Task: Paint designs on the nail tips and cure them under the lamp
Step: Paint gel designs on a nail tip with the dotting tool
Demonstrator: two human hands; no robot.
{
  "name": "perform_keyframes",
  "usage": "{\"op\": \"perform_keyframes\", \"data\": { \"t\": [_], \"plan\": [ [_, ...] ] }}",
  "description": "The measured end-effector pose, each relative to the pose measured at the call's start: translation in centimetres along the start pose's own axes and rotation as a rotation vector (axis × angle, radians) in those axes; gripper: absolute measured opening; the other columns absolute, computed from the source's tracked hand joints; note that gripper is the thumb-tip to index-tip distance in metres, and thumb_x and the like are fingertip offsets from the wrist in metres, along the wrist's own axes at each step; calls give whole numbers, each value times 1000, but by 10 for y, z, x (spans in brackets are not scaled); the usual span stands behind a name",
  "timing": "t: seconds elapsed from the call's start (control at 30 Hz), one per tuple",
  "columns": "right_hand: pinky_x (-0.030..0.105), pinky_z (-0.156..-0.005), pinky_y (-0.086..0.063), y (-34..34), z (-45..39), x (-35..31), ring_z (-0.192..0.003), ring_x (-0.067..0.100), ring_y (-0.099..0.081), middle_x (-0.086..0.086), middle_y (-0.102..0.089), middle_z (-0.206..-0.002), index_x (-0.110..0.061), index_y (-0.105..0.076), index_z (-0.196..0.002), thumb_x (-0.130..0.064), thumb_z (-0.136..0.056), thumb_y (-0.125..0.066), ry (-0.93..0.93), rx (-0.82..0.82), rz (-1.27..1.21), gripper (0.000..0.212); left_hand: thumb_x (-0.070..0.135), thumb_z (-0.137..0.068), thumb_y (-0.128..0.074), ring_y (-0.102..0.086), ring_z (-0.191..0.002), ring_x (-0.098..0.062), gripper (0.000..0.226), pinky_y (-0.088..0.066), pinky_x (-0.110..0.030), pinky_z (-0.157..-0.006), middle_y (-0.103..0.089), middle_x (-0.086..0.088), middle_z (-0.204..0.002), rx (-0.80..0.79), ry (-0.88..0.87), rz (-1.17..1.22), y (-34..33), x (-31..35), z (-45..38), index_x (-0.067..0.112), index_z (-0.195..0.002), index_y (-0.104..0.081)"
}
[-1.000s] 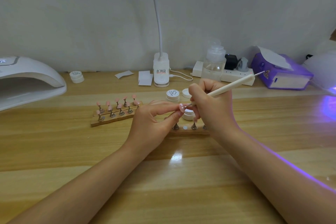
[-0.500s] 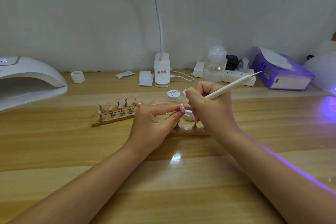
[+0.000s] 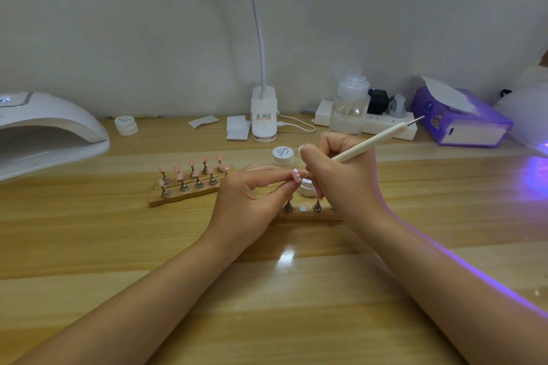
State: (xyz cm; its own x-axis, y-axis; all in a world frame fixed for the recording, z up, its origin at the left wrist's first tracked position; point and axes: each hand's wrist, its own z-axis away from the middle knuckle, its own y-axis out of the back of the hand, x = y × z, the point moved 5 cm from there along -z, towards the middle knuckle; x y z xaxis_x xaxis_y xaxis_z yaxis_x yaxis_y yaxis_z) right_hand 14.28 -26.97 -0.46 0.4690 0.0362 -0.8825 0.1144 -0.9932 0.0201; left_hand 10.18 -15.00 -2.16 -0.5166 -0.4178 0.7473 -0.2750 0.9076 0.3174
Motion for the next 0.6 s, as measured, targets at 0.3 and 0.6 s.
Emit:
{"op": "perform_keyframes", "data": {
  "t": [0.3, 0.6],
  "plan": [
    [18, -37, -33, -1, 0, -1, -29, 5, -35, -7, -36, -33, -15, -37, -42, -9, -69, -57, 16, -15, -8, 34, 9, -77, -69, -63, -79, -3, 22, -49, -27, -79, -68, 10, -74, -1, 2, -6, 0, 1, 0, 17, -97, -68],
    [15, -36, -32, 1, -1, 0, -30, 5, -35, -9, -35, -33, -15, -37, -42, -5, -73, -58, 32, -12, 4, 38, 9, -77, -69, -63, -78, -3, 23, -50, -28, -79, -68, 12, -74, -4, 10, -7, 0, 1, 0, 17, -98, -68]
  ]
}}
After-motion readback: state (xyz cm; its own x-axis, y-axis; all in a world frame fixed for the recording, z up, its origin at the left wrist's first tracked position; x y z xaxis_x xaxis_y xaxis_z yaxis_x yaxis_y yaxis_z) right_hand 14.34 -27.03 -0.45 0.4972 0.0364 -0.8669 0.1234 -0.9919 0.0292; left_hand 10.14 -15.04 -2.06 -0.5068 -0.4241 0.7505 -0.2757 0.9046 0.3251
